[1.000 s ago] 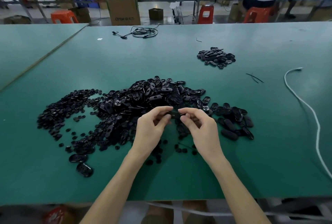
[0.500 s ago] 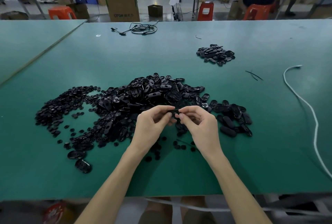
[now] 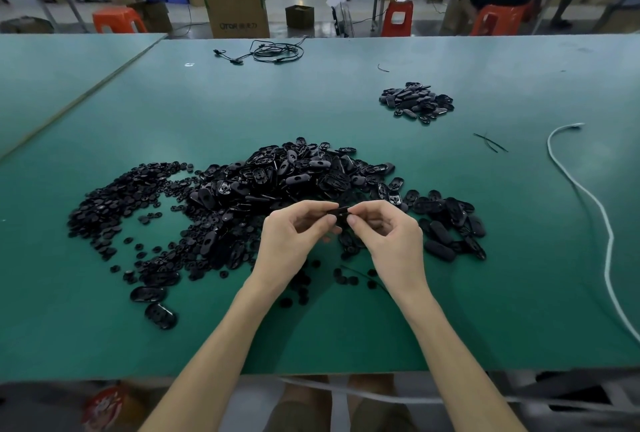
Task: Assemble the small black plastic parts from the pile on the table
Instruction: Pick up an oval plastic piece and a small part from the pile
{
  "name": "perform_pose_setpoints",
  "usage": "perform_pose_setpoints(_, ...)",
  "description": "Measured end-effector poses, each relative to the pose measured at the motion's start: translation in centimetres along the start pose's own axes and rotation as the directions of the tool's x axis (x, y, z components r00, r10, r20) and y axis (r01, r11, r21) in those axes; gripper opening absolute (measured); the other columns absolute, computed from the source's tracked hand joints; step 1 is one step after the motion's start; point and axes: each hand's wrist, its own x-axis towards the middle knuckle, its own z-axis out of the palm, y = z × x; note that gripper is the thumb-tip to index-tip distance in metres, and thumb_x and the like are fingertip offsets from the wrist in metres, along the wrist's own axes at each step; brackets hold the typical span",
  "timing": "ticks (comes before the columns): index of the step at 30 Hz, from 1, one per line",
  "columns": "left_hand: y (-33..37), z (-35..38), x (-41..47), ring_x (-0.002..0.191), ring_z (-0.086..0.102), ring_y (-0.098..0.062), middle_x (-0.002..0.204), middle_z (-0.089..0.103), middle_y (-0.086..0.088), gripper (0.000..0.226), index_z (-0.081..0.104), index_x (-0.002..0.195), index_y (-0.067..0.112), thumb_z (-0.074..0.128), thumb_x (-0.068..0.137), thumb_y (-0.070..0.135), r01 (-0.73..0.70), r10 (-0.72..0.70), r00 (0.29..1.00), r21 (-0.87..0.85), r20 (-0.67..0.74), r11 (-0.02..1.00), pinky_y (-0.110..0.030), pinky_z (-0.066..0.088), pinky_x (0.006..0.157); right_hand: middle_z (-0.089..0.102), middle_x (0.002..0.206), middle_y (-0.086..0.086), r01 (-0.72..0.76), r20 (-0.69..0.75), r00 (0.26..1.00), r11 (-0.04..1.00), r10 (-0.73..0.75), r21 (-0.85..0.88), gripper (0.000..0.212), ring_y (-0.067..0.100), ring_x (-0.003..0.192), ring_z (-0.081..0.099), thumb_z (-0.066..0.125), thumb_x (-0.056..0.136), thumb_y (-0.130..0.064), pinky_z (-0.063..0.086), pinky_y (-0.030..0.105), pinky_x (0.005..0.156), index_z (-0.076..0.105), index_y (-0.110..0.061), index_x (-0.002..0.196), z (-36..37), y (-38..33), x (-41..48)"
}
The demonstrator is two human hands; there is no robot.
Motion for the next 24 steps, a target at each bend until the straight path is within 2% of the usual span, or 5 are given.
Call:
perform_pose_setpoints(10,-0.10,0.06,0.06,0.083,0.078,-0.017,0.089,0.081,-0.001,0.020,0.079,0.110,0.010,0.079,0.090,0.008,0.016,-0.016,0.999,-0.003,0.051,1.000,-0.025,0.061,0.074,0.076,0.082,-0.014,-0.002,0.022,1.000,0.998,0.003,-0.069,0.015,0.007,0.078,0.073,0.080,0.090,-0.011,0.056,0.017,0.073,0.076,-0.026,0.090,0.08,0.03,0.00)
perform_pose_setpoints(19,-0.07,0.02,0.06,0.082,0.078,-0.016,0.089,0.081,0.000,0.020,0.079,0.108,0.010,0.080,0.089,0.006,0.017,-0.017,0.998,0.004,0.057,1.000,-0.023,0.060,0.073,0.077,0.082,-0.007,-0.006,0.020,1.000,0.998,0.007,-0.063,0.011,0.011,0.078,0.074,0.078,0.091,-0.009,0.060,0.030,0.075,0.077,-0.019,0.089,-0.04,-0.23,-0.09)
perform_pose_setpoints(24,-0.01,0.02,0.02,0.083,0.078,-0.013,0.092,0.081,0.002,0.022,0.077,0.110,0.009,0.079,0.089,0.002,0.008,-0.008,0.999,-0.003,0.051,1.000,-0.020,0.059,0.074,0.071,0.094,-0.005,0.078,0.018,0.997,0.992,-0.077,-0.099,0.011,0.011,0.082,0.069,0.079,0.090,-0.005,0.055,0.021,0.072,0.080,-0.015,0.093,0.18,-0.32,-0.12)
